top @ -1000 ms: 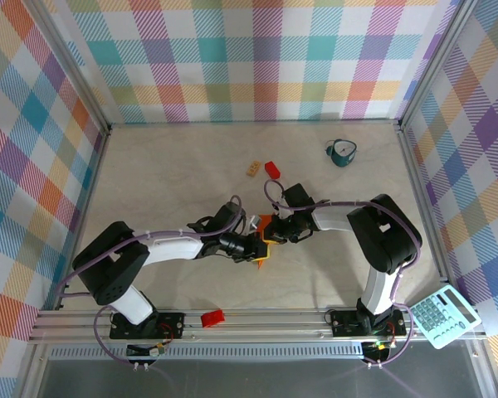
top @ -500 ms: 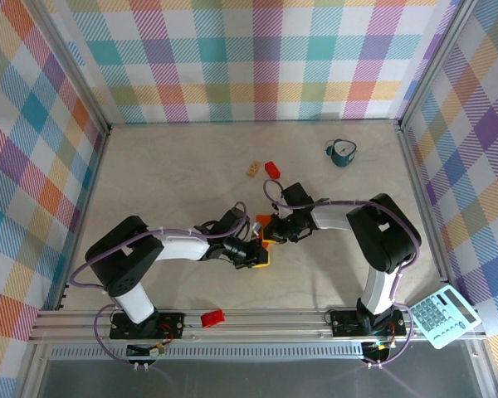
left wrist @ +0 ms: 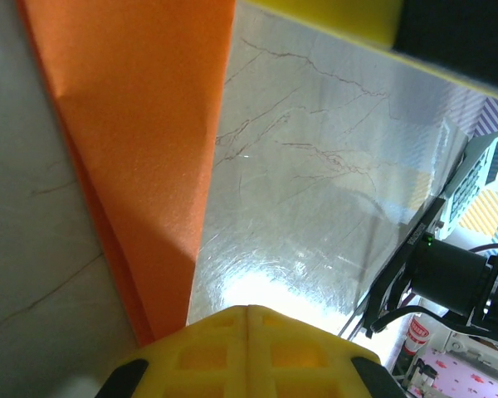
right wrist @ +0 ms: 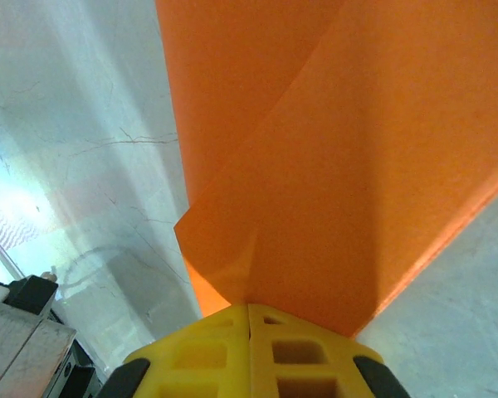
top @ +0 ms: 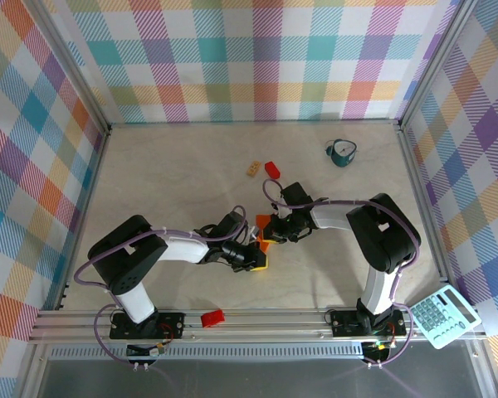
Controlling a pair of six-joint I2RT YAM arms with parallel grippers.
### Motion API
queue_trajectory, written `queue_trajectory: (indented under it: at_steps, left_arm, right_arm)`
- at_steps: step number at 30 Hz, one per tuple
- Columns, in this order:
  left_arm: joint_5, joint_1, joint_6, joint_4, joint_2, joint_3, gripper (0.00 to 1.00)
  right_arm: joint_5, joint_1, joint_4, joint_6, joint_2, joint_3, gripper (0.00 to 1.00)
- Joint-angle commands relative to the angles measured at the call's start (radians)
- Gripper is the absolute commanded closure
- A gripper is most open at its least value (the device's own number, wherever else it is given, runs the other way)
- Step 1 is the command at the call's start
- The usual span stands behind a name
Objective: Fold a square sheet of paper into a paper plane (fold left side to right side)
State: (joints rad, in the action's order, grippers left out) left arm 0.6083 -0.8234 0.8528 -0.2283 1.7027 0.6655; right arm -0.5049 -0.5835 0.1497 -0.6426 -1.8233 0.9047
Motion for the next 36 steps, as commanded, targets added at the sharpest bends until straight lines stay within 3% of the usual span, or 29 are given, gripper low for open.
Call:
queue_trajectory:
  at_steps: [1,32,36]
  left_arm:
    - [-0.014,-0.008,0.017,0.000,0.009,-0.024,1.00]
    - [-0.067,-0.071,0.051,-0.003,-0.011,-0.101,1.00]
    - [-0.043,-0.073,0.085,-0.072,-0.050,-0.116,1.00]
  right_arm:
    - [0.101,-0.015,0.125,0.020,-0.062,-0.023,0.99]
    - [0.146,-0.016,0.205,0.052,-0.067,0.010,0.99]
    - [0.144,-0.016,0.206,0.052,-0.064,0.010,0.99]
